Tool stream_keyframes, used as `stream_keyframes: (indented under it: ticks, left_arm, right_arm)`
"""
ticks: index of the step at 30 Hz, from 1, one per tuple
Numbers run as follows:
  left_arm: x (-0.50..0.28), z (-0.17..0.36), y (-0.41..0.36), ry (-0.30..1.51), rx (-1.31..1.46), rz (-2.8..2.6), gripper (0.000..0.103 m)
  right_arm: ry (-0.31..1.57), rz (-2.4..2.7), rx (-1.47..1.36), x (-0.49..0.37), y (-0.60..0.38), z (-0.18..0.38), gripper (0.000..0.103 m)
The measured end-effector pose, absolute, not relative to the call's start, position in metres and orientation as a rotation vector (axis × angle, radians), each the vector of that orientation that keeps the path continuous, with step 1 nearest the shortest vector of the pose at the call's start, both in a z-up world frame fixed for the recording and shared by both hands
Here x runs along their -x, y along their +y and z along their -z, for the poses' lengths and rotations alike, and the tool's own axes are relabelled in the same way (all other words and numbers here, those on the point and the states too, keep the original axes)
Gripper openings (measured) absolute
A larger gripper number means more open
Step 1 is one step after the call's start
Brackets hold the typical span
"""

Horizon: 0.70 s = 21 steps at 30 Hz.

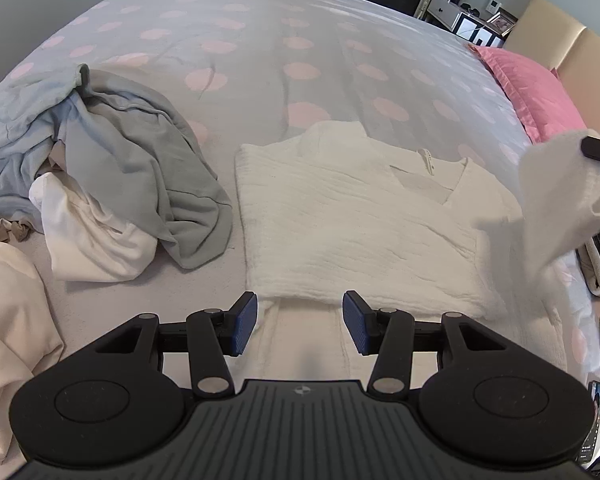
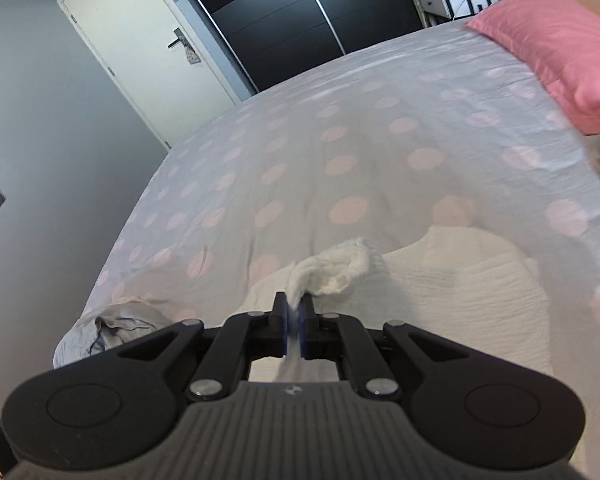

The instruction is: Fold clothes

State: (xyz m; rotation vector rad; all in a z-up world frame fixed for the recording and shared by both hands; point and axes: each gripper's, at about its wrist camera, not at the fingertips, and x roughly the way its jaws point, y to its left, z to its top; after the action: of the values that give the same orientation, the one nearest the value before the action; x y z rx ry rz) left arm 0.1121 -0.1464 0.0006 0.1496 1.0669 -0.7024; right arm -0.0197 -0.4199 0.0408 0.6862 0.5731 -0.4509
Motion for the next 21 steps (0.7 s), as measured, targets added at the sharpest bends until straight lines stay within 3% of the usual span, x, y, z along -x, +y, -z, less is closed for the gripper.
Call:
stream_keyframes:
  ticks: [4, 9, 21]
  left_arm:
    - [-0.115, -0.001, -0.147, 1.071, -0.145, 0.704, 0.045]
    - [-0.116, 0.001, -0.153, 1.069, -0.156, 0.71, 0.047]
    - [-0.113, 0.011, -0.177, 1.067, -0.208, 0.712, 0.048]
  right_arm:
    - [0.61, 0.416, -0.692, -0.007, -0.408, -0.028, 0.006]
    - [0.664, 0.403, -0.711, -0.019, -0.408, -0.015, 0.025]
    - [0.678, 0.582, -0.747, 0.032, -0.47, 0.001, 0.025]
